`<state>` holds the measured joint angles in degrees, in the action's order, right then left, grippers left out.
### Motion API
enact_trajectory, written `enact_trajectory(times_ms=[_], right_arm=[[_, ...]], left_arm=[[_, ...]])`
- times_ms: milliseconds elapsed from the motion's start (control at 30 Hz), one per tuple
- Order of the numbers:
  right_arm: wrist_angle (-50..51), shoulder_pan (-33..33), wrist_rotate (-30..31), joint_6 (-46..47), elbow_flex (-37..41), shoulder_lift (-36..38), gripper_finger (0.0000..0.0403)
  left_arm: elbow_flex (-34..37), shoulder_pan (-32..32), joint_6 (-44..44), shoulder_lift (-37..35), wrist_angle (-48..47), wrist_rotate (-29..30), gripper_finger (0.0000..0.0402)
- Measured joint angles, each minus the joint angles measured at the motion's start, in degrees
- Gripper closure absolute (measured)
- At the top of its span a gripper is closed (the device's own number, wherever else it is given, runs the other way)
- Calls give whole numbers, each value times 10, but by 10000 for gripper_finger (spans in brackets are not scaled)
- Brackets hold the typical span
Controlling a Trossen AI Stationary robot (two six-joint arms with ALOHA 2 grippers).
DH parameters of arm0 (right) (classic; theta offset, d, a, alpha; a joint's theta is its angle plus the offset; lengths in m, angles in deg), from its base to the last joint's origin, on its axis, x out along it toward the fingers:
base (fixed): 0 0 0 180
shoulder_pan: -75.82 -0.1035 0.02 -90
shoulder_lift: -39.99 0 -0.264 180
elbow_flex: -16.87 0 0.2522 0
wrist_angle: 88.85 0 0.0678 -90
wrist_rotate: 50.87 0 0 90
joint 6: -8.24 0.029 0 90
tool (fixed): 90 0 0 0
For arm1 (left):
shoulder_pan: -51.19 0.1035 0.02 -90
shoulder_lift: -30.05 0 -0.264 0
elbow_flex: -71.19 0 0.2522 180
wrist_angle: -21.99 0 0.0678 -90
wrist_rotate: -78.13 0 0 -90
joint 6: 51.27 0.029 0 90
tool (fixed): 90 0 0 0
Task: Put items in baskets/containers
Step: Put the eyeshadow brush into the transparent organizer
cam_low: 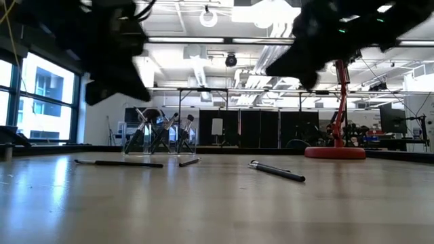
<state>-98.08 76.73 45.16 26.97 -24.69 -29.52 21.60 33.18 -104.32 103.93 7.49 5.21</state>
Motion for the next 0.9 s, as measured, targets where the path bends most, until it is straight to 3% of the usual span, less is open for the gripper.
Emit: enact_trajectory(times_ms=[200,367,600,767,900], right_arm=[[46,-25,43,-42,-136,-127,326],[172,-25,41,-44,-281,-237,301],[335,-29,39,-73,-483,-367,277],[363,-29,52,-73,-557,-408,261],[372,-28,49,-86,-566,-410,249]], left_arm=[[64,0,29,-90,-31,-8,401],[105,-10,57,-184,-79,-13,401],[106,-9,115,-306,-180,-1,401],[108,0,148,-367,-206,11,401],[106,8,170,-387,-189,4,401]])
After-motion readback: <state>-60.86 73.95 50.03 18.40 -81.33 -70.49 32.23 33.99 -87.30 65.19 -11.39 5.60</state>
